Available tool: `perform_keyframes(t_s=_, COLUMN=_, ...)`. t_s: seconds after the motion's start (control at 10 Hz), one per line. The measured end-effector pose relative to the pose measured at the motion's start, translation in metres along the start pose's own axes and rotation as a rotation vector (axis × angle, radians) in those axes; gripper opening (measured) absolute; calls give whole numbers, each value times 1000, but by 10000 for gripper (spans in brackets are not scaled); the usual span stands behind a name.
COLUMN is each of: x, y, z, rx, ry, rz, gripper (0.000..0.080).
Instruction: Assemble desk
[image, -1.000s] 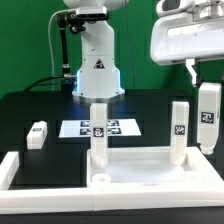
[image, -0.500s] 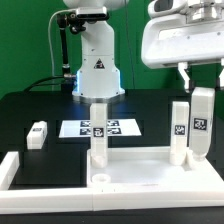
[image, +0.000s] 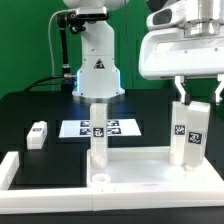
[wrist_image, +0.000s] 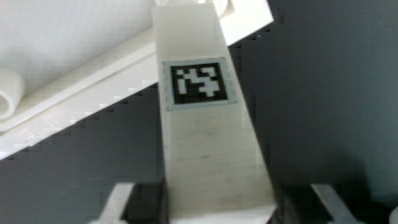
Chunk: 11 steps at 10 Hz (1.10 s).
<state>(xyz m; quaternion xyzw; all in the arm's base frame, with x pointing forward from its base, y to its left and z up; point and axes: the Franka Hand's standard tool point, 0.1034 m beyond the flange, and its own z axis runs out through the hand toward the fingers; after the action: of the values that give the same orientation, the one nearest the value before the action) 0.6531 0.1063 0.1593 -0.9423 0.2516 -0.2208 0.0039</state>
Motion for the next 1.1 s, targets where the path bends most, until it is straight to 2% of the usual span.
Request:
perform_keyframes(t_s=0.5, x=-9, y=-3, z=5, rx=-4, ry=-9, rz=-13, gripper=284)
perform_keyframes(t_s=1.1, x=-9, y=-3, z=5, rx=-2, ry=-5, rz=-16, gripper=284)
